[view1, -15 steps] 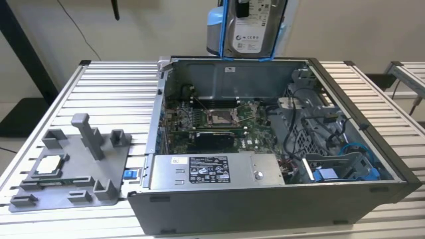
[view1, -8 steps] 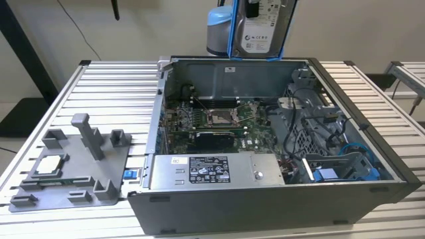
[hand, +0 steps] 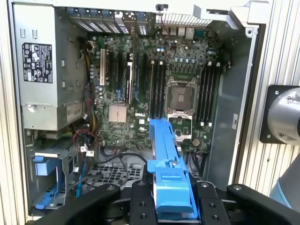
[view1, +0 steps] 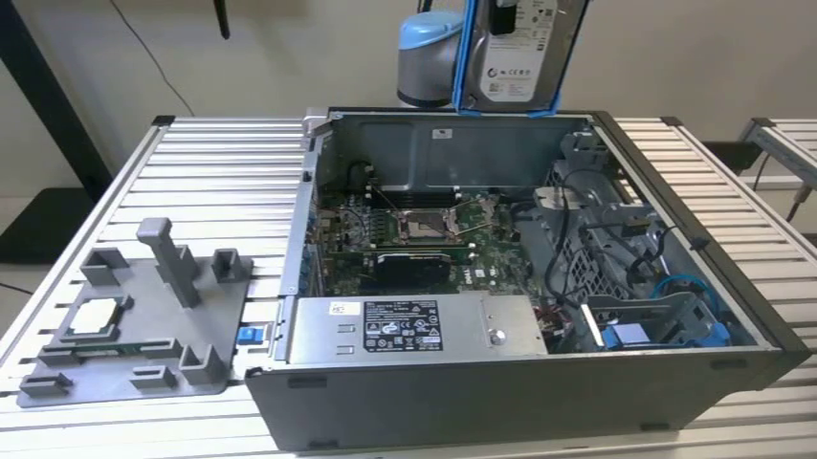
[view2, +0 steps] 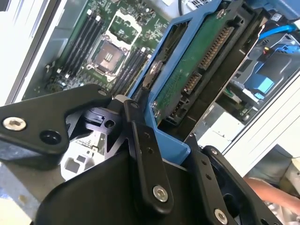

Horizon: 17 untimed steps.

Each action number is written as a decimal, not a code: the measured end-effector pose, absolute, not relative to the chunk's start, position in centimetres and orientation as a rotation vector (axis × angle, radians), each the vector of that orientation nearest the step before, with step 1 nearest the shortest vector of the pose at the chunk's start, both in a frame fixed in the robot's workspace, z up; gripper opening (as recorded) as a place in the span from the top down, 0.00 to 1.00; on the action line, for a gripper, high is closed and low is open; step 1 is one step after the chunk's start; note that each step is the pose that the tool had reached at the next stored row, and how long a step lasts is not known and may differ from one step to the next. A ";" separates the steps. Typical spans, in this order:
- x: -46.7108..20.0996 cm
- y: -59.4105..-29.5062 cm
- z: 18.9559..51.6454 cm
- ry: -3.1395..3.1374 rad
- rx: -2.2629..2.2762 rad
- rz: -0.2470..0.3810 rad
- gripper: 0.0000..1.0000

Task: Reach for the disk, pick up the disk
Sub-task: 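Pick up the disk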

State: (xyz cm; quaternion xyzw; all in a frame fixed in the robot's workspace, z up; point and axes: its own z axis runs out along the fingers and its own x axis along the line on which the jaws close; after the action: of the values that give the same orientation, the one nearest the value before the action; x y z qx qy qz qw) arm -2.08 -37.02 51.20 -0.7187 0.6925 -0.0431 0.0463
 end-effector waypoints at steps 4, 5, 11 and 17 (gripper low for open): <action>-1.2 -37.0 51.2 2.114 -2.194 -0.132 1.00; -1.1 -37.0 51.2 2.114 -2.194 -0.132 1.00; 0.2 -37.0 51.2 2.114 -2.194 -0.132 1.00; 1.3 -37.0 51.2 2.114 -2.194 -0.132 1.00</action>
State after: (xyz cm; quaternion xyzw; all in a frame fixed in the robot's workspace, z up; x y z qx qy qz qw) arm 1.35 -37.02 51.20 -0.7187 0.6925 -0.0431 0.0463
